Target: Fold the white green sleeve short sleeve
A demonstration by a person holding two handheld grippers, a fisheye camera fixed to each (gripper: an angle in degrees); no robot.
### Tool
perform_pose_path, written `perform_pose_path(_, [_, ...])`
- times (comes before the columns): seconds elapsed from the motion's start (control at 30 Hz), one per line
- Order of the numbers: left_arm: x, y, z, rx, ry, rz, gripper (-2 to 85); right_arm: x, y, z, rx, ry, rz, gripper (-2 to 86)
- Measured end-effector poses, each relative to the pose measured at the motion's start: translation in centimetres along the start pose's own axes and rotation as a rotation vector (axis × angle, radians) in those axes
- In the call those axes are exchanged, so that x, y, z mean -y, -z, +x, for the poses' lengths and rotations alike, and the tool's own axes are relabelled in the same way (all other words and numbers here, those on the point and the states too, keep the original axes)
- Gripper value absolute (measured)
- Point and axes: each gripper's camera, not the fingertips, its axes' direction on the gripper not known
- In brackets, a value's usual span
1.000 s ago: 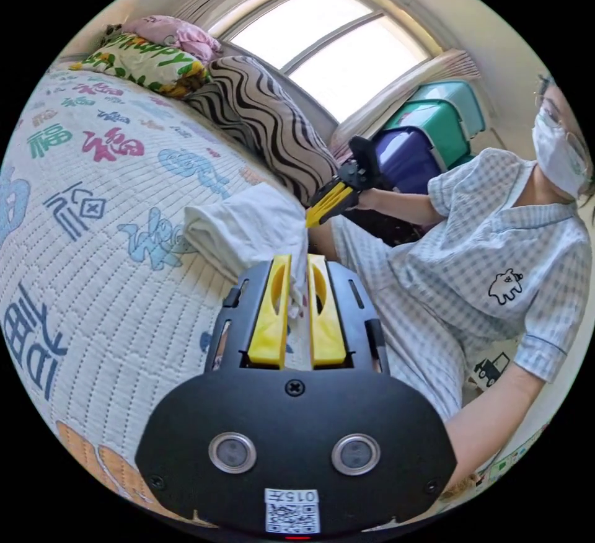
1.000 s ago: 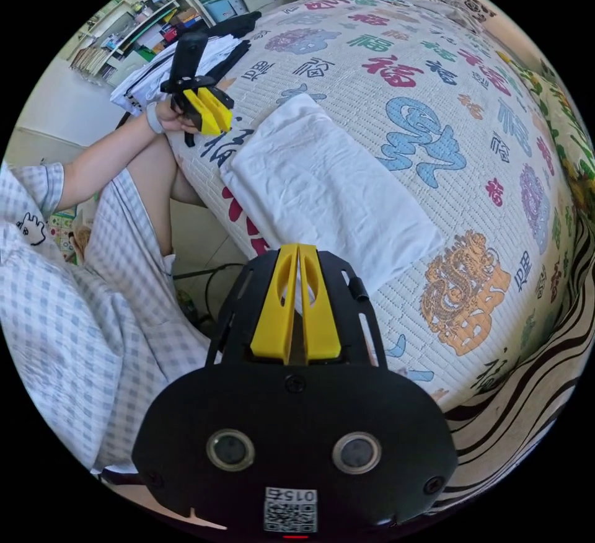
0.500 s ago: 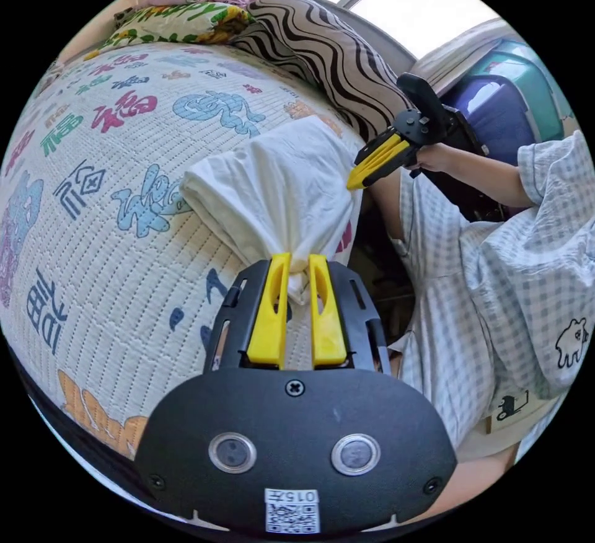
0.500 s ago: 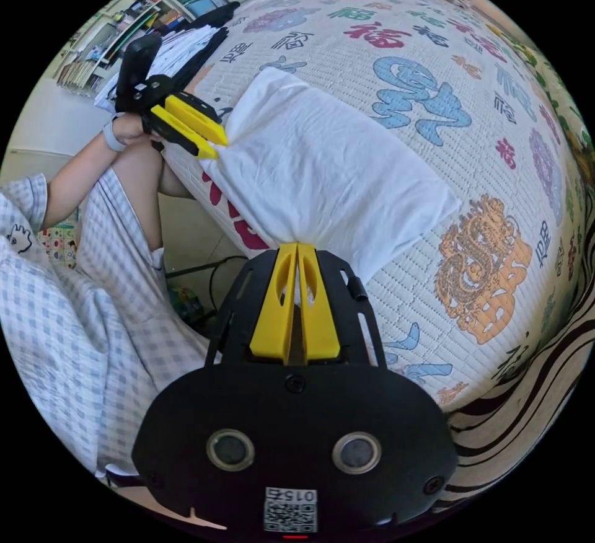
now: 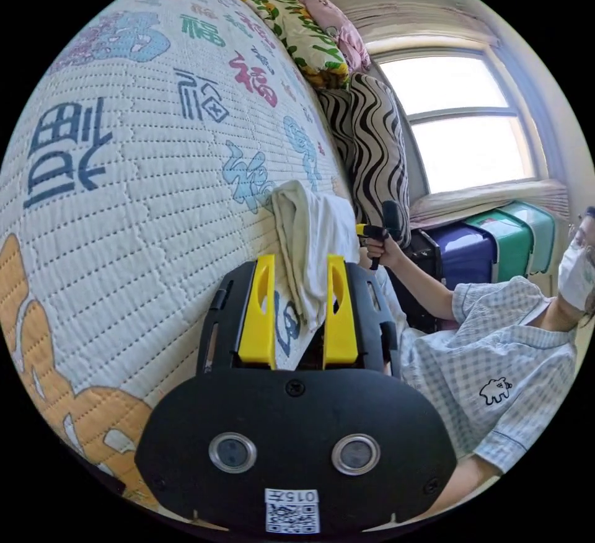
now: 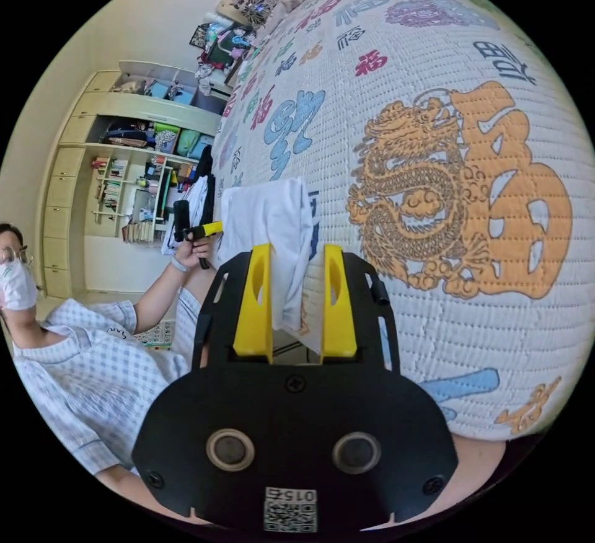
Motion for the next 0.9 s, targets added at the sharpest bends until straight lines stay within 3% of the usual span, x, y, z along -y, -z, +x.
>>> perform_pose_path(0.23, [2.4, -0.5, 2.2, -0.04, -0.02, -0.092, 6.2, 2.3, -2.4, 1.0, 0.192, 0.01, 0.009, 7.7])
perform_pose_path(0.5, [-1.1, 7.4, 6.6, -0.112, -0.08, 0.063, 0.9, 5.7, -3.2, -5.7, 0.094, 0.164, -0.066, 4.7])
perform_pose_path(0.63, [-4.4, 17.0, 10.1, -0.133, -0.134, 0.241, 0.2, 9.5, -5.4, -12.5, 0.158, 0.275, -0.084, 4.5])
perform_pose_path(0.9, [-9.4, 41.6, 14.7, 0.146, -0.103, 0.492, -0.2, 23.0, -18.5, -31.3, 0.284, 0.539, -0.276, 4.4])
